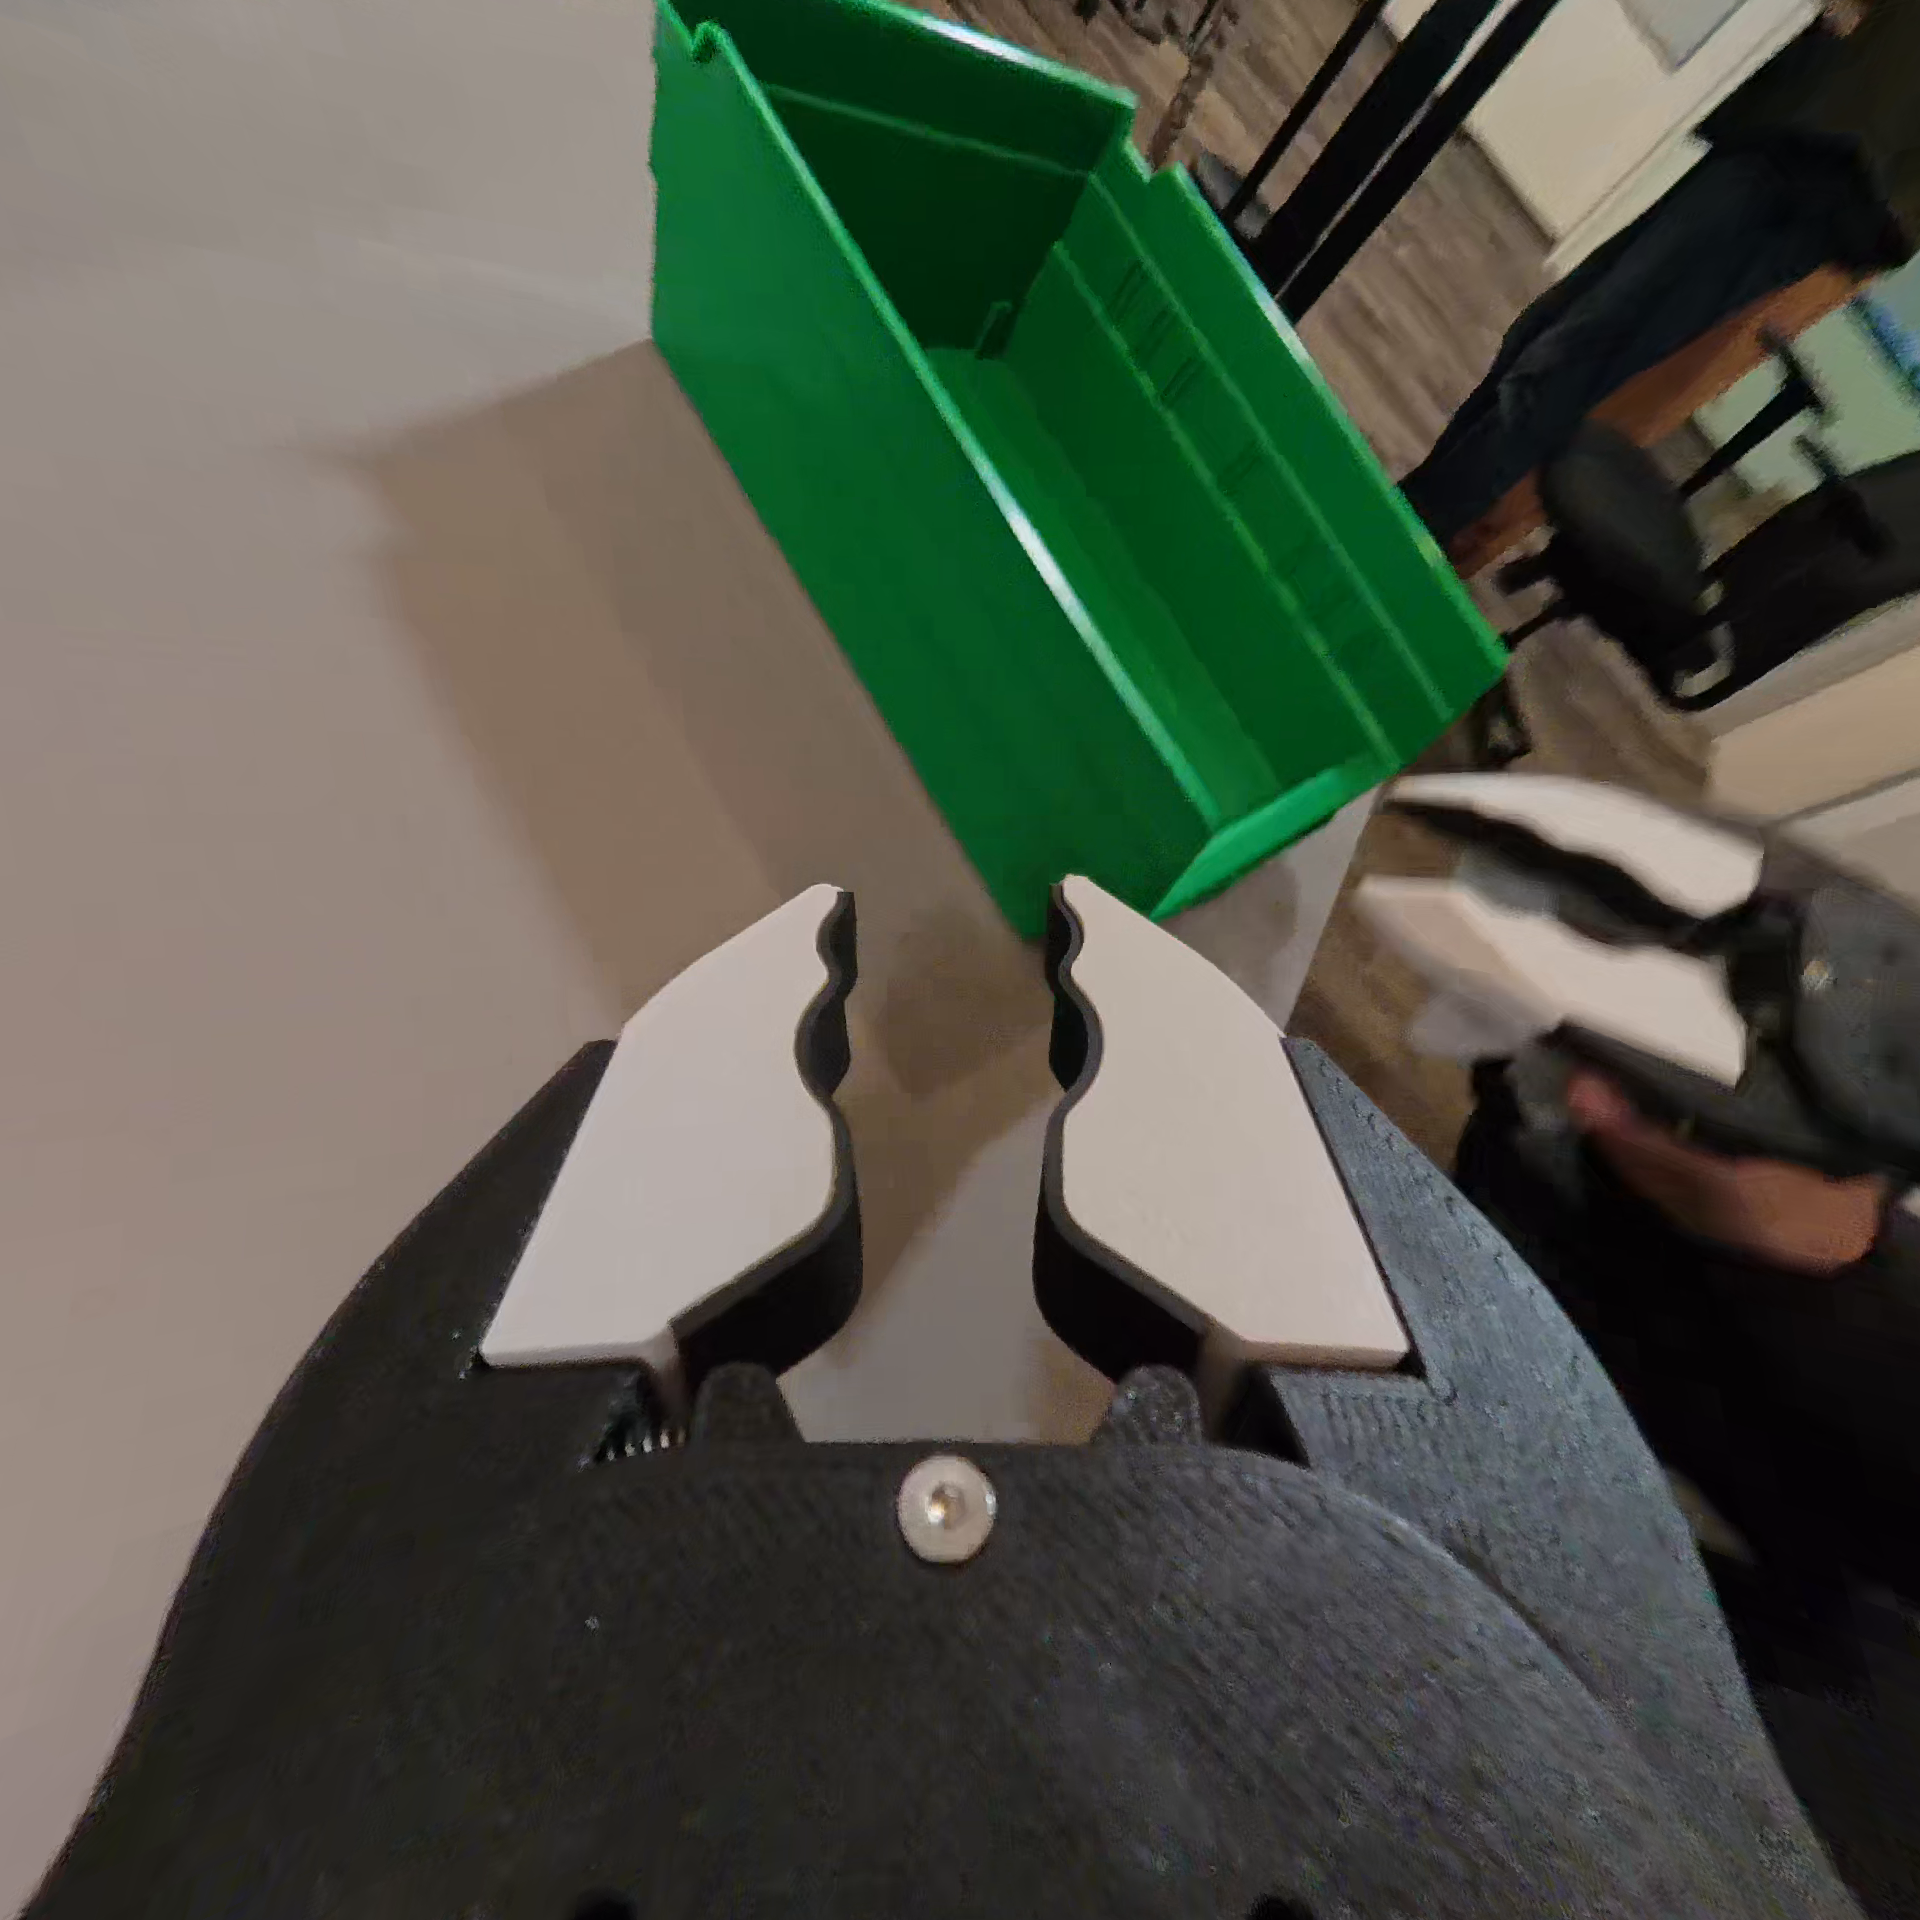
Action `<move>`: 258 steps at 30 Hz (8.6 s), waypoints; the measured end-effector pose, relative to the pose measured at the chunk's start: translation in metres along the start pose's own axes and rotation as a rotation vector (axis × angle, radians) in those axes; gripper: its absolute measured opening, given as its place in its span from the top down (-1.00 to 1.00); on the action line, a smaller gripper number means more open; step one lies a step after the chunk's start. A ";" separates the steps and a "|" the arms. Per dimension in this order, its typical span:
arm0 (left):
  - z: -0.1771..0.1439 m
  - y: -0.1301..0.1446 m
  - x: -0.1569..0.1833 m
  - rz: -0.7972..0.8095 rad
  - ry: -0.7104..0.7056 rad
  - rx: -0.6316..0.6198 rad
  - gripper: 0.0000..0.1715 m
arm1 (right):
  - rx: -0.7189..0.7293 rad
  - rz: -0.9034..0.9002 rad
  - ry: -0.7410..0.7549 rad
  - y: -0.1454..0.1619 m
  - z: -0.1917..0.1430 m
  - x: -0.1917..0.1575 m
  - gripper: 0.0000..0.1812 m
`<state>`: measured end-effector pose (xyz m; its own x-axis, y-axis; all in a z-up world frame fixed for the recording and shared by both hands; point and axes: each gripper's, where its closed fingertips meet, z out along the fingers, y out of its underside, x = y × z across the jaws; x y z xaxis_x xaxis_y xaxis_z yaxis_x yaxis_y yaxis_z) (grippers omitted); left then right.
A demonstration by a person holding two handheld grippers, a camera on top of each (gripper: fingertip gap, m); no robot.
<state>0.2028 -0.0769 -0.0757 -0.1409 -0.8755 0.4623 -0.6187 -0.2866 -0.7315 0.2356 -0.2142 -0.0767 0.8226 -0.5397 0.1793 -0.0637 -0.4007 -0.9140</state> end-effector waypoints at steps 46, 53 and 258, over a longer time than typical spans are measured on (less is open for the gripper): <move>-0.096 0.062 -0.103 -0.040 -0.206 0.144 0.90 | -0.154 0.223 0.082 0.073 0.053 0.260 0.96; -0.093 0.064 -0.103 -0.028 -0.203 0.128 0.89 | -0.080 0.143 0.234 0.037 0.028 0.272 0.76; -0.231 0.095 -0.139 -0.016 -0.709 0.381 0.60 | -0.184 0.065 0.062 0.026 0.059 0.053 0.96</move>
<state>-0.0146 0.1075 -0.0937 0.4690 -0.8720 0.1400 -0.2918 -0.3026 -0.9073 0.3114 -0.2097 -0.1129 0.7774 -0.6109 0.1498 -0.2222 -0.4895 -0.8432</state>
